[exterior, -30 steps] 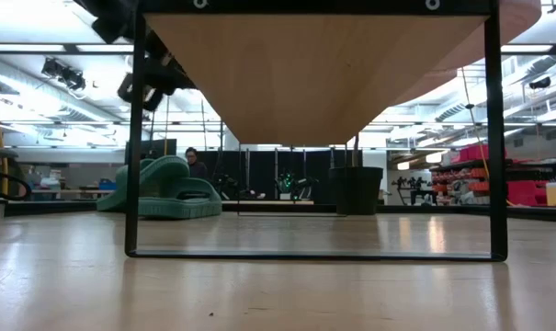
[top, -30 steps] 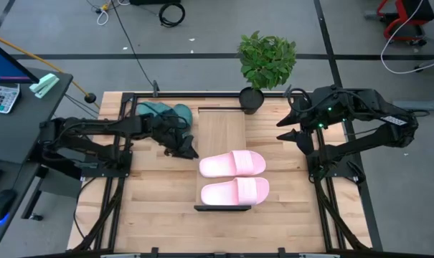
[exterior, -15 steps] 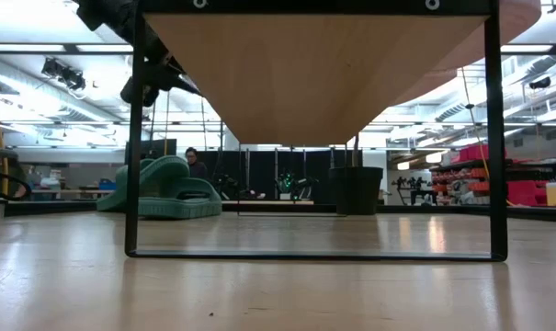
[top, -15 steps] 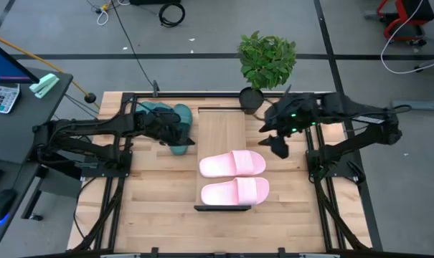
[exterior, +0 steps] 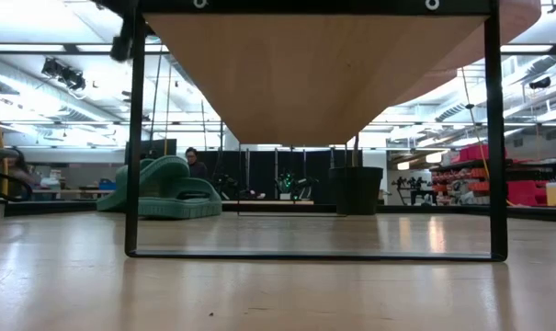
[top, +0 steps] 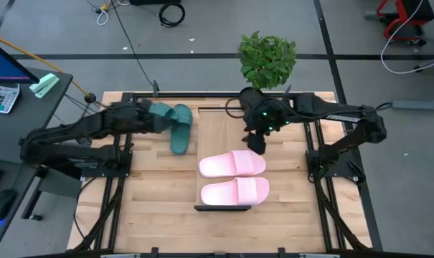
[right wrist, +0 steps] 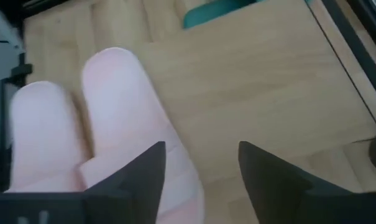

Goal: Pick and place slides into the shelf
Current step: Put the pink slide on the shelf

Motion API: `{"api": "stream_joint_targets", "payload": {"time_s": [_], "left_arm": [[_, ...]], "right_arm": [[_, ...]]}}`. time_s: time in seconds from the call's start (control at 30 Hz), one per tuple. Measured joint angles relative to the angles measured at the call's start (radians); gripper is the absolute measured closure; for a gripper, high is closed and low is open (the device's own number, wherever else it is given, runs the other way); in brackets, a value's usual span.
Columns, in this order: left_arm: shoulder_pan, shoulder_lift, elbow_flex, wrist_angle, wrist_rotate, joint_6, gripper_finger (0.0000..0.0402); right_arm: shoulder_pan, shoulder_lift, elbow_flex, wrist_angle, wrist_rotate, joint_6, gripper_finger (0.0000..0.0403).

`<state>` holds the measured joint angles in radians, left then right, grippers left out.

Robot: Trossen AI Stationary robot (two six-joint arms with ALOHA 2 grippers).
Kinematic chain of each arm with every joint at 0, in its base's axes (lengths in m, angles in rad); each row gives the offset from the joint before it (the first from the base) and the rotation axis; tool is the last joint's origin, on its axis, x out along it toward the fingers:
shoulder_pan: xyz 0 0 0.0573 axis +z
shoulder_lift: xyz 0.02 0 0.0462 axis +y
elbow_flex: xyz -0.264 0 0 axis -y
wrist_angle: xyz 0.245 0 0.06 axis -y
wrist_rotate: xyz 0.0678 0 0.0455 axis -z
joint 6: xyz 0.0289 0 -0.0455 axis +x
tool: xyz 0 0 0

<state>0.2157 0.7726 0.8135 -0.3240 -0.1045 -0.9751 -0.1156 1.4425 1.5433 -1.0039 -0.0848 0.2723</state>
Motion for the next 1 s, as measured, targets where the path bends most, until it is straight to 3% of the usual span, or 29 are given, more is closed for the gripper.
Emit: {"api": "stream_joint_targets", "payload": {"time_s": [0.3,0.47,0.8,1.0], "left_arm": [[-0.008,-0.123,0.001,0.12,-0.068,0.137,0.0252],[-0.044,-0.128,0.001,0.15,-0.068,0.203,0.0261],[-0.089,-0.126,0.001,0.169,-0.065,0.243,0.0259],[-0.11,-0.125,0.001,0.191,0.025,0.33,0.0258]], "right_arm": [[-0.042,0.102,0.0,0.02,-0.138,0.021,0.0325],[-0.041,0.166,0.0,0.06,-0.145,0.043,0.0387],[-0.041,0.249,0.0,0.066,-0.179,0.073,0.0399],[-0.041,0.251,0.0,0.053,-0.187,0.083,0.04]]}}
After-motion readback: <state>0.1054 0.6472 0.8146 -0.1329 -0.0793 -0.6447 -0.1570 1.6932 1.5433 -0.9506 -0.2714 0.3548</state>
